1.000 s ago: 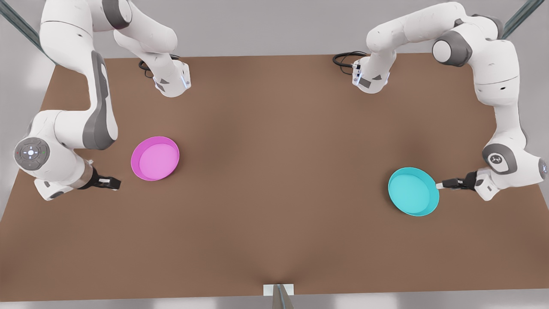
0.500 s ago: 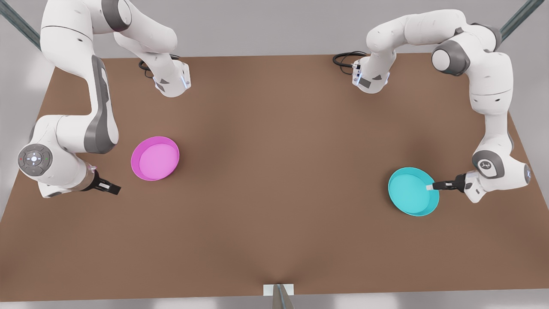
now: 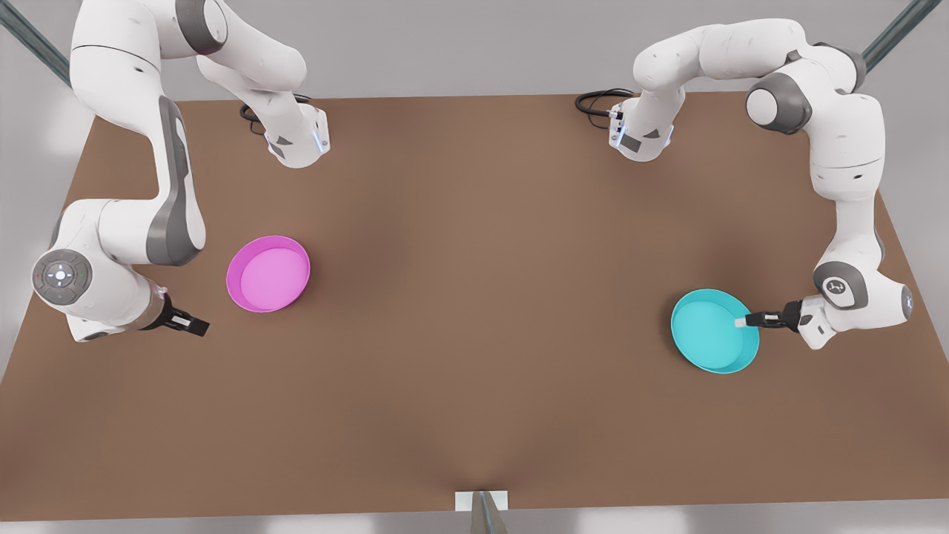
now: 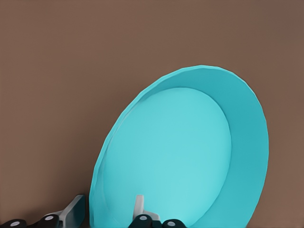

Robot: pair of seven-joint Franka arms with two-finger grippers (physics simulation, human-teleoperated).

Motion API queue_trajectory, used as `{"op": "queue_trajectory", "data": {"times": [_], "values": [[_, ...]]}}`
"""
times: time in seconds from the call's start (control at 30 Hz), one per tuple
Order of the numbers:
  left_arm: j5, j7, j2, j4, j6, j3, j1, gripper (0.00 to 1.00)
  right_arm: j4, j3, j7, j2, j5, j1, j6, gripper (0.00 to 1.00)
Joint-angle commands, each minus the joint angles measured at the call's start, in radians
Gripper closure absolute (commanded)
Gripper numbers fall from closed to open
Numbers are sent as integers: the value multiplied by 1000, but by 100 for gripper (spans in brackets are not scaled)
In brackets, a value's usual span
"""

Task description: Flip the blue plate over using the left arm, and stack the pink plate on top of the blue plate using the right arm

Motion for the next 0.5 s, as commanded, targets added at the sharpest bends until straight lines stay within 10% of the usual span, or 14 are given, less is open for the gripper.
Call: {"op": "queue_trajectory", "data": {"times": [0.0, 0.47], "values": [[0, 0, 0, 0, 0, 0, -1, 40, 2, 0, 0, 0, 0, 0, 0, 0], [-1, -6, 3, 0, 5, 0, 1, 58, 5, -2, 0, 1, -2, 0, 0, 0]]}}
